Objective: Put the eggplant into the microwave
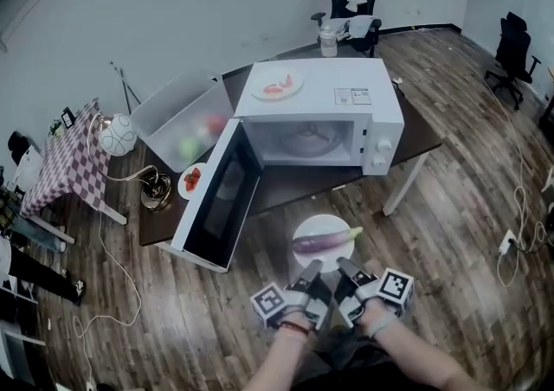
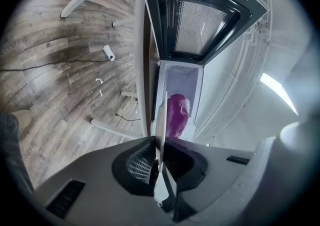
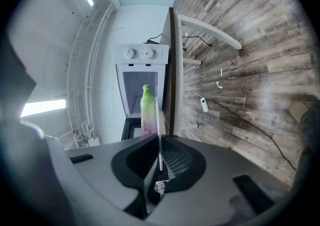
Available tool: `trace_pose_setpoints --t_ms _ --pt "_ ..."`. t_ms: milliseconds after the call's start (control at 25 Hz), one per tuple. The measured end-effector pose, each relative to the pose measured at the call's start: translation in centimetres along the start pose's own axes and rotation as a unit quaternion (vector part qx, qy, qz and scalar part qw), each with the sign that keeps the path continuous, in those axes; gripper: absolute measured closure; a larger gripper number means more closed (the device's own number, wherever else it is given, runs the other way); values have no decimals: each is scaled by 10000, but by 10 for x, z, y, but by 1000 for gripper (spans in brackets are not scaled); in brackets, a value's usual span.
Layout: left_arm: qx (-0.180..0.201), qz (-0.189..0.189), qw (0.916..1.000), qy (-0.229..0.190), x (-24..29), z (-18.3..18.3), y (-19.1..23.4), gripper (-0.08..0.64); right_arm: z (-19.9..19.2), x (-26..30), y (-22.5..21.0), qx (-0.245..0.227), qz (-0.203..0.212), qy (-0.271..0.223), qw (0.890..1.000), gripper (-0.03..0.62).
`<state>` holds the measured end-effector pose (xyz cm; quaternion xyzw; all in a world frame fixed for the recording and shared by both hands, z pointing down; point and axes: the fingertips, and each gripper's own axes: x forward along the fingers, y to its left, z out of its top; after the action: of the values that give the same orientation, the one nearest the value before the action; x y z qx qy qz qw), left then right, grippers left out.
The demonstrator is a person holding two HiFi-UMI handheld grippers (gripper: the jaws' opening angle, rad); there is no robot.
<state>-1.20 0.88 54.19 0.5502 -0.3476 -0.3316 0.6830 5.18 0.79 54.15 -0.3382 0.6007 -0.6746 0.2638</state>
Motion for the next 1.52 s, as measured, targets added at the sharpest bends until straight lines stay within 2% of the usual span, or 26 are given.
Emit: trace_pose_setpoints --t_ms 360,720,1280,1520 --pt "11 -95 9998 -168 38 23 -10 525 29 37 5 14 84 170 9998 568" --pt "-58 -9 9996 -292 56 31 -6 525 45 51 4 29 52 291 9996 566" --pt "-182 31 9992 -351 78 47 -10 525 61 73 8 17 1 388 9992 566" --pt "-142 3 9996 -239 92 58 -18 524 71 87 14 15 19 338 9994 568"
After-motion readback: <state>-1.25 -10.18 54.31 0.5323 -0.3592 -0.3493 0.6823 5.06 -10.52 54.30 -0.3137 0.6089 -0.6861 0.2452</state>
